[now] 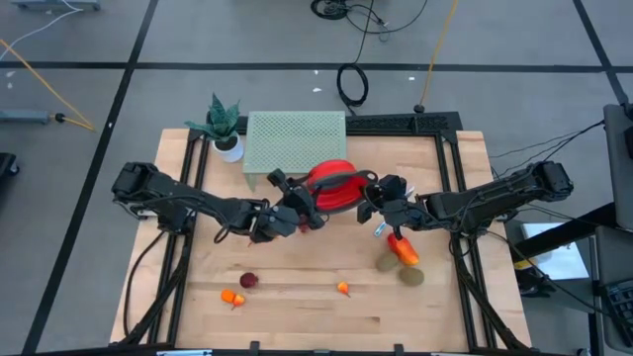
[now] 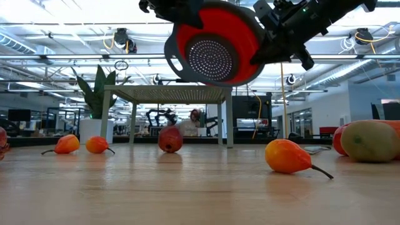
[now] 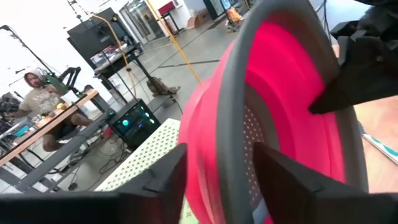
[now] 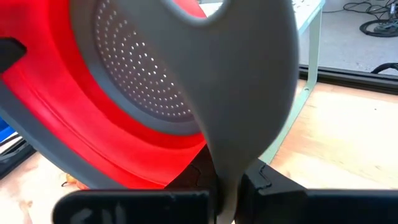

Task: Pick & Place Fruit
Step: Put the red strainer bowl on the shelf

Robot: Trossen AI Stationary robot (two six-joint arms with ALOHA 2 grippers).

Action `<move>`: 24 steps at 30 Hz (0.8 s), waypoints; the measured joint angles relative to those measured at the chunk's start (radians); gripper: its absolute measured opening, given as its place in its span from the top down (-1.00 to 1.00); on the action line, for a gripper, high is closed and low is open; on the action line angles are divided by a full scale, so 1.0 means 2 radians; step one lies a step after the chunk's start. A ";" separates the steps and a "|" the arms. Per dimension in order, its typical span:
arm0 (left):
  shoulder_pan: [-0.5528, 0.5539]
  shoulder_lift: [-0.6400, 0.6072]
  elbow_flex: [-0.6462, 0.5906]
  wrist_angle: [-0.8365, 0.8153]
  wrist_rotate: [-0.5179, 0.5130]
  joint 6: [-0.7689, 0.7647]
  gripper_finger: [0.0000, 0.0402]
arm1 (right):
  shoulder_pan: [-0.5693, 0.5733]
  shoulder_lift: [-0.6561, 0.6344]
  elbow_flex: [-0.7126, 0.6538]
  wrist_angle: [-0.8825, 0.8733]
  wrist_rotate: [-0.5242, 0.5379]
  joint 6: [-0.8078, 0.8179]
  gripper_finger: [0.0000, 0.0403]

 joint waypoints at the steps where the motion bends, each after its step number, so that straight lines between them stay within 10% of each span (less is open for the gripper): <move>1: 0.000 0.000 0.000 0.000 0.004 0.000 0.32 | 0.000 0.000 0.000 0.001 0.000 -0.002 0.97; 8: 0.002 0.000 0.000 0.005 0.009 -0.030 0.93 | 0.000 0.000 0.000 0.008 0.000 -0.001 0.97; 24: 0.012 -0.001 0.000 -0.028 0.038 -0.054 0.99 | 0.000 0.001 0.000 0.008 -0.055 -0.003 0.64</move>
